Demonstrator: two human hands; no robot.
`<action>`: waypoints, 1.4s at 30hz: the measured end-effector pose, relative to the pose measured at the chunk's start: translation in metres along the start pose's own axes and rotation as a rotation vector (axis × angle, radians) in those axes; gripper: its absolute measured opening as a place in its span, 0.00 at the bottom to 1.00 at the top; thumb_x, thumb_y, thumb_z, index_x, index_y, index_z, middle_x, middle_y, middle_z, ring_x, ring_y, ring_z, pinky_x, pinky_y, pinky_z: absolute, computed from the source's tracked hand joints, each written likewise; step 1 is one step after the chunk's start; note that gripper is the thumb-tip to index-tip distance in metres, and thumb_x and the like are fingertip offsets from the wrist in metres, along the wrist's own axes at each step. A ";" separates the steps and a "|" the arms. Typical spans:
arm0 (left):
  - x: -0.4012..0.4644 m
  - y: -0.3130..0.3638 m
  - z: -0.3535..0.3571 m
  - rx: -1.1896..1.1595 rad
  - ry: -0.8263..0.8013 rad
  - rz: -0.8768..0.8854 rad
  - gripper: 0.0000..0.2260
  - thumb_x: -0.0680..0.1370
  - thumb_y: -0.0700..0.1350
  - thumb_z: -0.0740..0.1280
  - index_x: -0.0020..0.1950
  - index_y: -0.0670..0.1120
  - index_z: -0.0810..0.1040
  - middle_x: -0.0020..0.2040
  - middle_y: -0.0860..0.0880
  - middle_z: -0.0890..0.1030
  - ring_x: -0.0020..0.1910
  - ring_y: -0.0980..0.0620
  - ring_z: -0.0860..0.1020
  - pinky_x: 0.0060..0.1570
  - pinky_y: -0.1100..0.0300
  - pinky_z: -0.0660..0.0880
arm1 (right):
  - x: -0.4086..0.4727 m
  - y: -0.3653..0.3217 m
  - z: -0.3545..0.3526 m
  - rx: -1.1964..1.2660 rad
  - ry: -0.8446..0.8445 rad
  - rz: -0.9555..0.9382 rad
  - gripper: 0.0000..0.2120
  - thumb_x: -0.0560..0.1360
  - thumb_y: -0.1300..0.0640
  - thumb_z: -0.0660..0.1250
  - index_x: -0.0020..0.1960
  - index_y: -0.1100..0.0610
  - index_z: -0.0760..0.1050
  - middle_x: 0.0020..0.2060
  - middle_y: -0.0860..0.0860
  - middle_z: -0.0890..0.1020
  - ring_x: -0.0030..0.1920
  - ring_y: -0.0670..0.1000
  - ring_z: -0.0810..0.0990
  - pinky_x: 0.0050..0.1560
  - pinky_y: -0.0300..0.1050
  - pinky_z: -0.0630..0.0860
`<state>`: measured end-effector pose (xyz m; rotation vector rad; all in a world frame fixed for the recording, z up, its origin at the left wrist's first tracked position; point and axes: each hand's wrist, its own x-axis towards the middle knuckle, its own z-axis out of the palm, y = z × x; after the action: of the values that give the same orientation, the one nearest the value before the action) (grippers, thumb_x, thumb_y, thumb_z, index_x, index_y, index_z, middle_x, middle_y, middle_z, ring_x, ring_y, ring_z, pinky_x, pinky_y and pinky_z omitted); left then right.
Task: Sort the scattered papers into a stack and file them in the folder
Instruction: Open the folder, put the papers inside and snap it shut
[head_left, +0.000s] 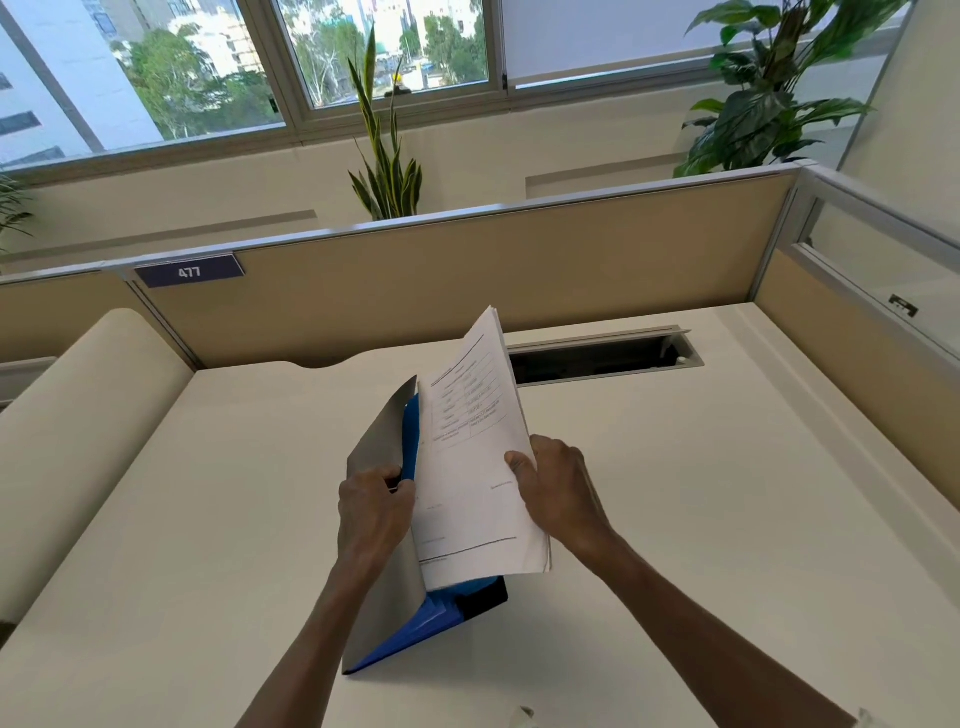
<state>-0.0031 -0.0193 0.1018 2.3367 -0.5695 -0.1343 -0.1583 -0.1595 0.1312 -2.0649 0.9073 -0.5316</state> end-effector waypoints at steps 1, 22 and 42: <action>0.000 0.001 0.000 -0.006 -0.001 -0.007 0.11 0.77 0.37 0.66 0.34 0.44 0.74 0.35 0.49 0.78 0.33 0.54 0.72 0.34 0.66 0.67 | 0.000 -0.001 -0.001 0.001 -0.008 -0.008 0.14 0.80 0.52 0.61 0.54 0.63 0.77 0.54 0.56 0.83 0.47 0.53 0.81 0.42 0.39 0.74; -0.003 0.000 -0.009 -0.052 0.011 0.041 0.08 0.77 0.36 0.67 0.45 0.39 0.86 0.39 0.53 0.80 0.36 0.55 0.77 0.40 0.67 0.70 | 0.024 -0.017 0.039 -0.064 -0.202 0.029 0.13 0.79 0.54 0.62 0.51 0.65 0.76 0.46 0.57 0.81 0.45 0.55 0.80 0.40 0.42 0.73; 0.001 0.002 -0.002 -0.046 -0.014 0.059 0.11 0.77 0.38 0.68 0.58 0.39 0.84 0.54 0.43 0.86 0.43 0.52 0.80 0.44 0.66 0.73 | 0.016 -0.004 0.094 -0.085 -0.378 0.052 0.10 0.77 0.62 0.62 0.38 0.64 0.75 0.34 0.56 0.78 0.33 0.52 0.78 0.38 0.48 0.82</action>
<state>-0.0020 -0.0199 0.1047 2.2741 -0.6345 -0.1348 -0.0868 -0.1226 0.0799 -2.1151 0.7647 -0.0679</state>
